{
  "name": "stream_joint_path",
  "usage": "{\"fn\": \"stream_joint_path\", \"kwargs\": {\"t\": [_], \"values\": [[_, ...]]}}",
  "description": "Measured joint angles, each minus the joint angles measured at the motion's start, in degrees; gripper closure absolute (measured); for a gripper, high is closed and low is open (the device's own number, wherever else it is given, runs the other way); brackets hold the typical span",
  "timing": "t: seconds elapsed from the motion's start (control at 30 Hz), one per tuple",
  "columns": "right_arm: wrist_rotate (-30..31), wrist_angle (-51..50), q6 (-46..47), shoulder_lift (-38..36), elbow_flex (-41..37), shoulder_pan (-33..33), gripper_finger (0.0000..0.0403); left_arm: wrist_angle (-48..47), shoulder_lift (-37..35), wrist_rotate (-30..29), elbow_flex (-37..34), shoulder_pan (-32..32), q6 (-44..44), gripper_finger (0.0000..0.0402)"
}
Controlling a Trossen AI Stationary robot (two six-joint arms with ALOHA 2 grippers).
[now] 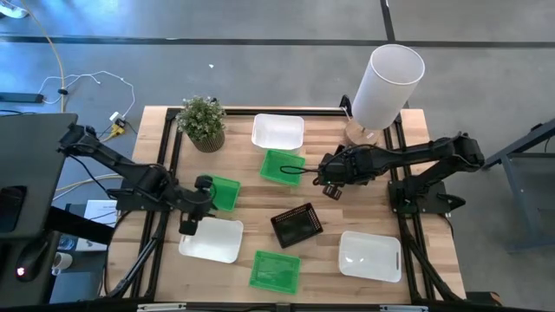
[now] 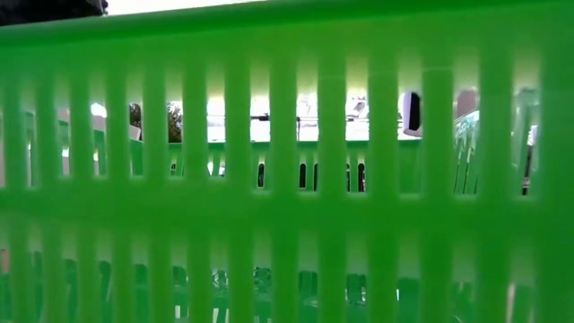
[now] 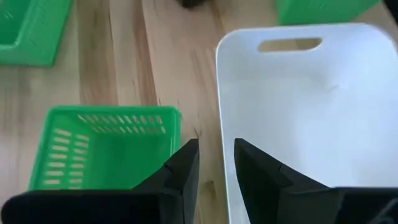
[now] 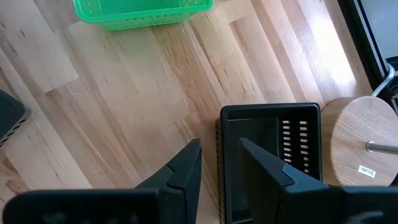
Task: Stack baskets by color
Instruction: Stack the middle green bin on top of the top green bin
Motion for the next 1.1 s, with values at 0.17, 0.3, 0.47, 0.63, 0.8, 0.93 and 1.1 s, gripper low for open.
{"fn": "stream_joint_path", "kwargs": {"t": [0.17,0.3,0.47,0.63,0.8,0.93,1.1], "values": [[-0.02,0.09,0.11,0.02,0.00,0.00,0.0311,0.01,4.18,0.00,0.00,0.18,0.02,0.0312],[-0.04,0.28,0.12,0.02,0.00,0.00,0.0311,0.03,7.23,-0.99,0.00,1.40,0.02,0.0312],[-0.18,0.31,0.13,0.02,0.00,0.00,0.0311,-0.12,10.28,-1.33,-0.02,3.60,0.04,0.0312],[-0.22,0.47,0.12,0.02,0.00,0.00,0.0311,0.13,12.22,-1.55,-0.02,5.44,0.04,0.0312],[-0.22,0.54,0.13,0.02,0.00,0.00,0.0311,0.13,13.70,-1.23,-0.04,6.76,0.04,0.0312],[-0.22,0.52,0.07,0.02,0.00,0.00,0.0311,0.11,15.28,-0.06,-0.04,7.50,0.03,0.0312],[-0.28,0.52,0.04,0.02,0.00,0.00,0.0311,0.14,17.75,0.00,-0.04,8.22,-0.42,0.0313]]}}
